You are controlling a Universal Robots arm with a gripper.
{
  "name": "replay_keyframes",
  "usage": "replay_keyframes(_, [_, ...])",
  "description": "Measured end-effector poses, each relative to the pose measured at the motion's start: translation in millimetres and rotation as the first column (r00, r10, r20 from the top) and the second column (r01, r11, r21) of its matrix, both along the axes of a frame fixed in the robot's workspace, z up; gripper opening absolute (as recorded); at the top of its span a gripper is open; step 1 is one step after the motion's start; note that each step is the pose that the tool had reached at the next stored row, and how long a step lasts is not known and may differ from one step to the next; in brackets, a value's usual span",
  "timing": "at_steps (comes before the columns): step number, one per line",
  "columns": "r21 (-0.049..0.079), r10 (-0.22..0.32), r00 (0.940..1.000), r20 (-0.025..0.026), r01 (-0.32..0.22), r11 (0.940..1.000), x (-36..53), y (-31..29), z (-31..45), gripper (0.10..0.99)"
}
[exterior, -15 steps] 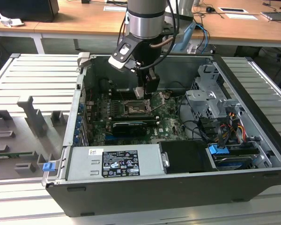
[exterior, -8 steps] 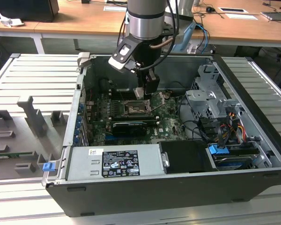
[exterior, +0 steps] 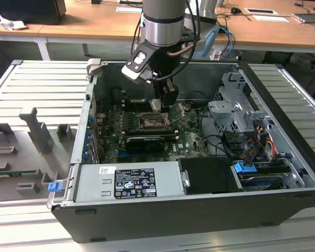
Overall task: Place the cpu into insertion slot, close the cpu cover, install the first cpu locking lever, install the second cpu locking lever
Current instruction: 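Place the cpu into insertion slot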
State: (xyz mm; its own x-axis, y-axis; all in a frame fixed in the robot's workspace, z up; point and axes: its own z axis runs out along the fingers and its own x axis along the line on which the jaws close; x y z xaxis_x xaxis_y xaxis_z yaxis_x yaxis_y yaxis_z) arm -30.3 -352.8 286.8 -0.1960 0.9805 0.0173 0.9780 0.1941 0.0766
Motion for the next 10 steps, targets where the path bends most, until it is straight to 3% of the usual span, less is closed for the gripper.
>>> replay_keyframes(10, [0.000, -0.012, 0.9999, 0.0000, 0.012, 0.9999, -0.1, 0.0, -7.9, 0.541])
